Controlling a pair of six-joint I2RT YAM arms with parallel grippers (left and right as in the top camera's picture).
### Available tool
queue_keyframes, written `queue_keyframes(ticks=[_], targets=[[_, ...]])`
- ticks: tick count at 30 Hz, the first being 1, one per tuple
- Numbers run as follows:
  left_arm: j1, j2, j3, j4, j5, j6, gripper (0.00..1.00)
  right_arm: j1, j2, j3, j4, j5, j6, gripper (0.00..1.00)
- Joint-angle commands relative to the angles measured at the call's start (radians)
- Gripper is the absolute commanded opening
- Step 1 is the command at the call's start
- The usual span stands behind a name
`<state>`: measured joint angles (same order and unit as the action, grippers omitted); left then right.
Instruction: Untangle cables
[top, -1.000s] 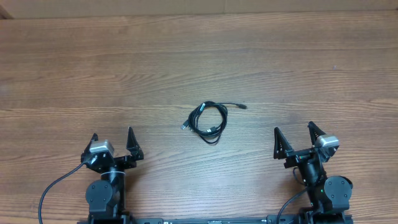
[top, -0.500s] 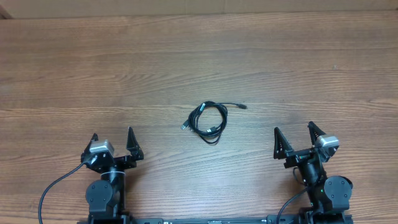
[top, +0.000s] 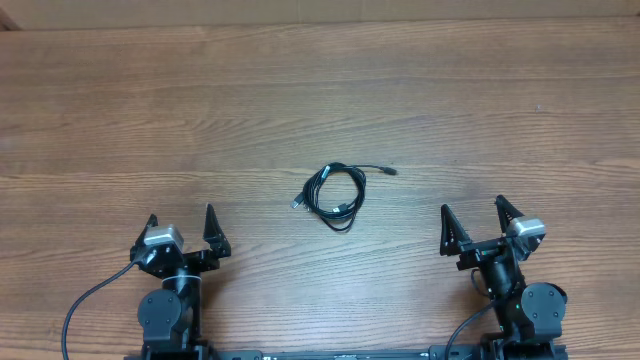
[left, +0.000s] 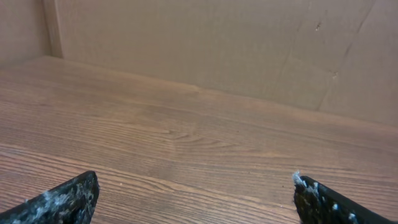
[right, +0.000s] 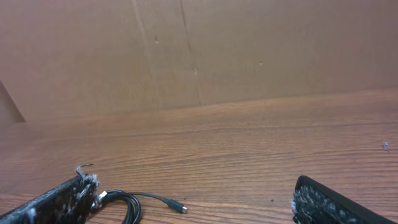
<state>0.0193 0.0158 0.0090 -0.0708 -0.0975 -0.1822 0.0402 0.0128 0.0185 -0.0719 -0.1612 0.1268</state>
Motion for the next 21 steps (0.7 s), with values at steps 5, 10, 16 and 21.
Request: queue_keyframes(ticks=[5, 10, 16, 21], targets=[[-0.003, -0.010, -0.004, 0.015, 0.013, 0.018, 1.00, 0.005, -0.010, -0.011, 0.007, -0.050, 0.046, 1.00], [-0.003, -0.010, -0.004, 0.000, 0.013, 0.018, 1.00, 0.005, -0.010, -0.010, 0.010, -0.081, 0.063, 1.00], [-0.002, -0.010, -0.004, 0.014, -0.021, 0.076, 1.00, 0.005, -0.010, 0.005, -0.011, -0.155, 0.064, 1.00], [-0.002, -0.010, -0.002, 0.025, -0.022, 0.109, 1.00, 0.004, -0.010, 0.087, -0.192, -0.156, 0.063, 1.00]])
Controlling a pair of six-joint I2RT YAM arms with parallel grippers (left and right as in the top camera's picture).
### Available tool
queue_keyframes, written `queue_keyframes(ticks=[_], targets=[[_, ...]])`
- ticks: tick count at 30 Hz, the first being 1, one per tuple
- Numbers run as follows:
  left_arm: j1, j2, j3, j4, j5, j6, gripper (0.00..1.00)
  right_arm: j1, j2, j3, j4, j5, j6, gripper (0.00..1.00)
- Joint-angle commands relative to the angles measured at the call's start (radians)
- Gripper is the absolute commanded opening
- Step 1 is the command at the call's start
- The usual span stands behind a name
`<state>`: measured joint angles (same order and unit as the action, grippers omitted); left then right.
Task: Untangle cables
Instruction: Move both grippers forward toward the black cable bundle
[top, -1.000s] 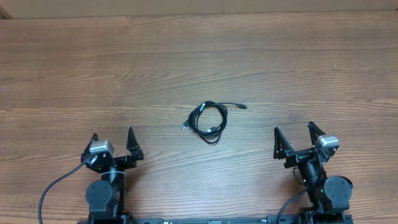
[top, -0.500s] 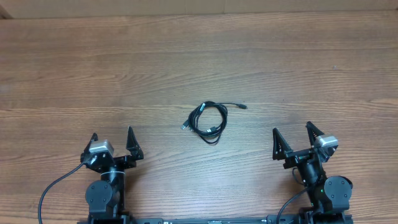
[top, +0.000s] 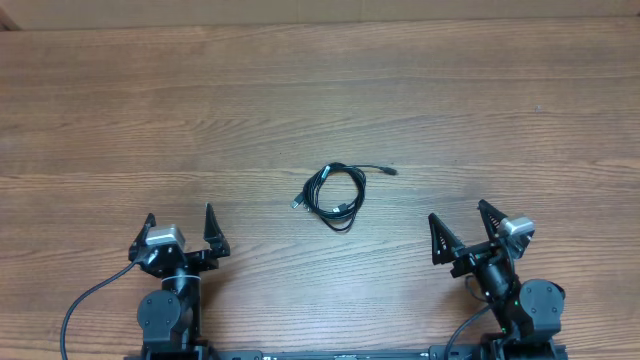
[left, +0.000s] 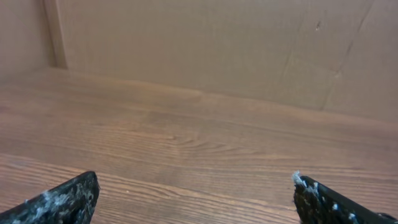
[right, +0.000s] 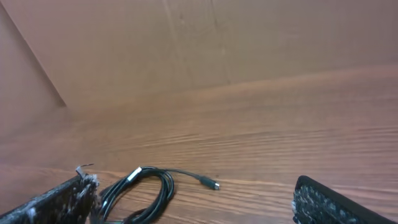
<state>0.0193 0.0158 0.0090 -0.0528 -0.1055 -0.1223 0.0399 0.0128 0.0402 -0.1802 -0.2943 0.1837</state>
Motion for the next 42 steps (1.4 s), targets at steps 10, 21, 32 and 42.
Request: queue_keyframes(ticks=[10, 21, 32, 42], targets=[[-0.002, 0.026, 0.101, 0.001, 0.031, 0.048, 0.99, 0.005, -0.010, 0.221, -0.264, -0.023, -0.001, 1.00], [-0.002, 0.399, 0.411, -0.064, 0.149, 0.101, 1.00, 0.005, -0.009, 0.265, -0.301, -0.060, -0.001, 1.00], [-0.003, 0.898, 0.879, -0.333, 0.284, 0.101, 1.00, 0.005, 0.127, 0.420, -0.302, -0.060, -0.002, 1.00], [-0.063, 1.213, 1.240, -0.701, 0.275, 0.220, 0.99, 0.005, 0.549, 0.787, -0.476, -0.094, -0.055, 1.00]])
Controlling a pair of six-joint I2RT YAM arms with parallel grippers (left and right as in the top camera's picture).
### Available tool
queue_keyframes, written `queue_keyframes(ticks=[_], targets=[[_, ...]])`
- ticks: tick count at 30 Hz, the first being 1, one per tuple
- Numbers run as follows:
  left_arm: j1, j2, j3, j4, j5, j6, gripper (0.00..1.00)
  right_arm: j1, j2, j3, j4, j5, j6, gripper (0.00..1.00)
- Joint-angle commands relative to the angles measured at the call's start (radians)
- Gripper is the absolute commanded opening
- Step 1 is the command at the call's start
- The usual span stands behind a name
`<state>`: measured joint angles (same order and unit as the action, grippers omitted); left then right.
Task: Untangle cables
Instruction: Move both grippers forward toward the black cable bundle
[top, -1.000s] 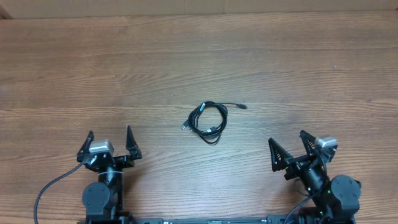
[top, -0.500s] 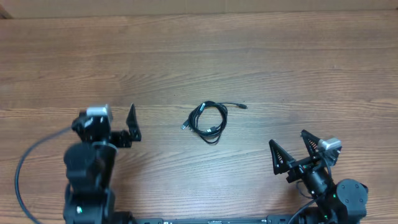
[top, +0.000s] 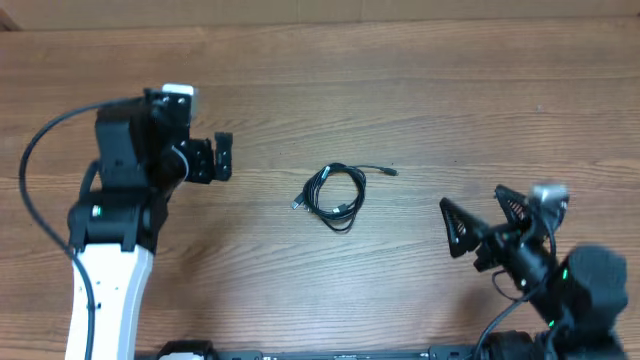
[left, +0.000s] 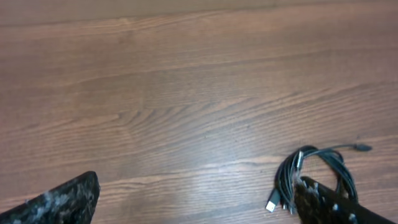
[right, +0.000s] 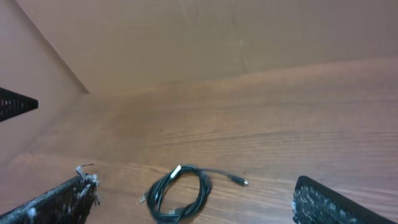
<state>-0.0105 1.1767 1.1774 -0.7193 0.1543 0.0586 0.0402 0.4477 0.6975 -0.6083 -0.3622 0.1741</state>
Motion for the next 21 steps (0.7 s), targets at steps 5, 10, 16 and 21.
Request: queue_keyframes(ticks=[5, 10, 16, 21], targets=[[-0.130, 0.146, 0.144, -0.137, 0.016, -0.035, 0.99, 0.004, 0.357, 0.356, -0.233, -0.023, -0.071, 1.00], [-0.219, 0.233, 0.187, -0.180, 0.113, -0.167, 1.00, 0.004, 0.579, 0.537, -0.343, -0.025, -0.071, 1.00], [-0.296, 0.307, 0.188, -0.143, 0.573, -0.231, 1.00, 0.004, 0.749, 0.562, -0.340, -0.146, -0.002, 1.00], [-0.298, 0.351, 0.188, -0.069, 0.594, -0.340, 0.78, 0.004, 0.807, 0.561, -0.343, -0.180, 0.007, 1.00]])
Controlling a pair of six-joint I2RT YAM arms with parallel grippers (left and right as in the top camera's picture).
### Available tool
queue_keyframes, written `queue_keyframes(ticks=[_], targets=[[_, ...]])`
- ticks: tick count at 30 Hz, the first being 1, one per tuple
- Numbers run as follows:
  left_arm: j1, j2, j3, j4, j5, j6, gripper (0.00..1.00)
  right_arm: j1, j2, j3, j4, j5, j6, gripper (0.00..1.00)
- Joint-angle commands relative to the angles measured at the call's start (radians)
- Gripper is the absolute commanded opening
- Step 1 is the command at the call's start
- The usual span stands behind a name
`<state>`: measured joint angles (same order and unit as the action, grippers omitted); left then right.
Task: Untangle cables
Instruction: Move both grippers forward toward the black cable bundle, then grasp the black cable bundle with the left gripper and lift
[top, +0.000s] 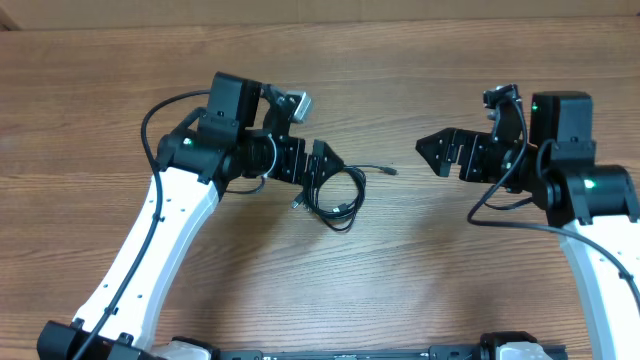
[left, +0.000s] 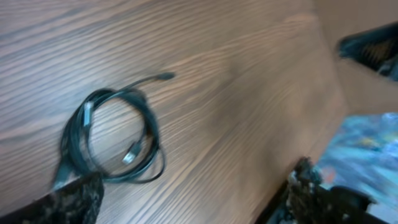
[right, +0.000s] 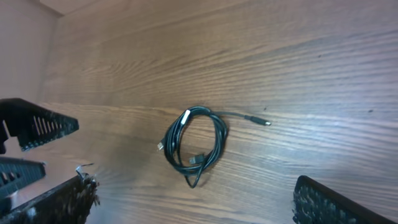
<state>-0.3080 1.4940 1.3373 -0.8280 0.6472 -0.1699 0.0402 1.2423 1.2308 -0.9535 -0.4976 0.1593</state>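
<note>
A thin black cable lies in a small tangled coil at the table's middle, one plug end trailing to the right. It also shows as the cable in the left wrist view and the cable in the right wrist view. My left gripper hangs open just above the coil's upper left edge, nothing between its fingers. The right gripper is open to the right of the plug end, apart from it, facing the coil. The left gripper's fingers appear at the left of the right wrist view.
The wooden table runs to a brown cardboard wall at the back. The left arm crosses the left half, the right arm the right side. Blurred blue clutter shows beyond the table edge.
My left gripper went from well left of the coil to right over its upper left edge. The right gripper went from the front right to beside the plug end. The cable lies as before.
Both grippers stood open near the table's front edge, the coil untouched between them. The right wrist then turned toward the cable. Later the left arm was out at the far left and the right was raised. Now both open grippers flank the coil.
</note>
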Motion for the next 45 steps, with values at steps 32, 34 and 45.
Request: queue_keyframes(ticks=[32, 34, 45], targets=[[-0.267, 0.510, 0.027, -0.136, -0.595, -1.262, 0.57, 0.004, 0.028, 0.027, 0.011, 0.132, 0.182, 0.92], [-0.269, 0.539, 0.027, -0.141, -0.565, -1.263, 0.51, 0.004, 0.028, 0.027, 0.008, 0.142, 0.182, 0.92], [-0.167, 0.533, 0.113, -0.146, -0.504, -1.061, 0.04, 0.004, 0.028, 0.027, 0.054, 0.085, 0.181, 0.96]])
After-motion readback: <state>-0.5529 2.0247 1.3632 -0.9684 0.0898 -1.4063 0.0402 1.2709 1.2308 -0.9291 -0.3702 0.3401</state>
